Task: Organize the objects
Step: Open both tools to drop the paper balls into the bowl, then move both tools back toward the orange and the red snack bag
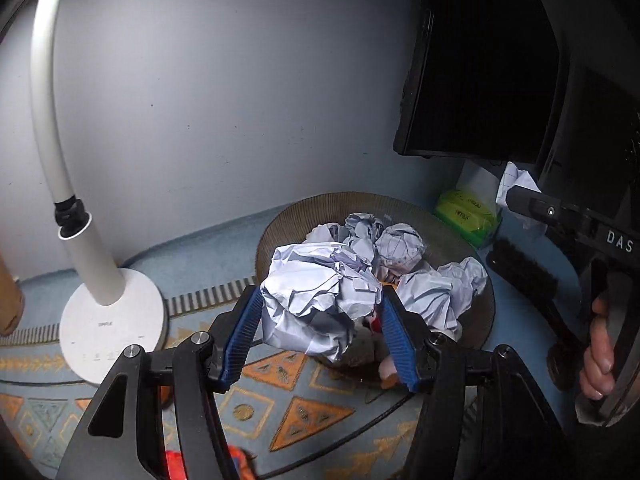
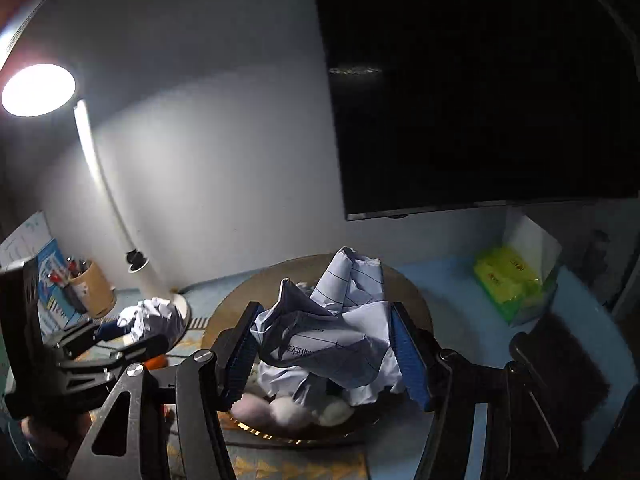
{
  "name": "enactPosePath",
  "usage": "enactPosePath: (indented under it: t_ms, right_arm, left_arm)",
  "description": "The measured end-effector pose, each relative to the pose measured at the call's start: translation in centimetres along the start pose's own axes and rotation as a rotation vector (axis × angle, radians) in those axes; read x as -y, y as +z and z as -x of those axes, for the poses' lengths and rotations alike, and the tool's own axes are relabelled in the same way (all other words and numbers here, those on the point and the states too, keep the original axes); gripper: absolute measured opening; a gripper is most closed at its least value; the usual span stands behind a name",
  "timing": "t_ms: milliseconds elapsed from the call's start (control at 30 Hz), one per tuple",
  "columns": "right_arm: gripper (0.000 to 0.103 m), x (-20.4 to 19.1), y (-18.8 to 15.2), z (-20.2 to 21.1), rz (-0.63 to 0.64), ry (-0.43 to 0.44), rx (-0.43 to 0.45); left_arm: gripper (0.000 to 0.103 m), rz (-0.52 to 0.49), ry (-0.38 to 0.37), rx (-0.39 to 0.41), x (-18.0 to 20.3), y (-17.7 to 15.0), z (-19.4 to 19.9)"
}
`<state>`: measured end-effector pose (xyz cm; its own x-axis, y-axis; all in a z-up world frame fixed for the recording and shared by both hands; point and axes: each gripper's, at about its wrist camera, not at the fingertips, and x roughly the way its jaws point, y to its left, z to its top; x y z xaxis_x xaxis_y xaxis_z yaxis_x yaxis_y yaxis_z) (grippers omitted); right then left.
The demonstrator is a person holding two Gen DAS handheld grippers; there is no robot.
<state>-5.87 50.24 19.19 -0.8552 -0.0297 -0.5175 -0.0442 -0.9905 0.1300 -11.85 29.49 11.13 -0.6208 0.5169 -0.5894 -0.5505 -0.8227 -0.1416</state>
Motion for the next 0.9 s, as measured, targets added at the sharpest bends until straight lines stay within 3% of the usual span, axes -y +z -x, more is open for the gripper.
enactPosePath:
  t_ms: [100,133,200,300,500,567,667,733,800,900]
  right_arm:
    - [0.062,1.7,1.7,-3.4,-0.039,-0.021,-0.032]
    - [0.065,1.9,2.1,-4.3,-0.030,-0.035,-0.039]
    - [0.080,2.4,2.7,-5.9,-0.007,-0.060,-0.037]
    - [0.082,3.6,2.9,-6.9,-0.023,-0.108,-0.044]
    - [0.082,4.3,1.0,-3.8,-0.092,-0.038,-0.059]
    - [0.082,3.3,0.1,-1.9,-0.097,0.004,-0.061]
    - [0.082,0.7,-1.0,1.5,-0.070,0.094,-0.048]
    - [0.086,-1.9,-1.2,3.7,-0.029,0.140,-0.025]
    - [0.096,-4.8,-1.5,5.3,0.008,0.190,-0.005]
    - [0.097,-9.9,-2.4,6.2,0.082,0.290,-0.017]
  left_arm:
    - [0.060,-0.020,-0.013,0.011,1.1,1.0,-2.0]
    - [0.072,-0.028,-0.031,0.008,1.4,1.3,-2.6]
    - [0.082,-0.037,-0.047,-0.011,1.6,1.8,-3.5]
    - [0.082,-0.007,-0.082,-0.053,0.6,1.5,-3.2]
    - [0.082,0.036,-0.031,-0.012,-3.9,-0.5,3.3]
    - [0.082,0.047,0.002,0.011,-6.0,-1.5,6.6]
    - [0.082,0.044,0.117,0.038,-8.9,-2.9,11.1]
    - [0.082,0.096,0.174,0.051,-11.3,-3.0,13.2]
    - [0.083,0.184,0.186,0.073,-13.9,-3.5,15.3]
    - [0.084,0.299,0.182,0.100,-16.9,-4.8,16.7]
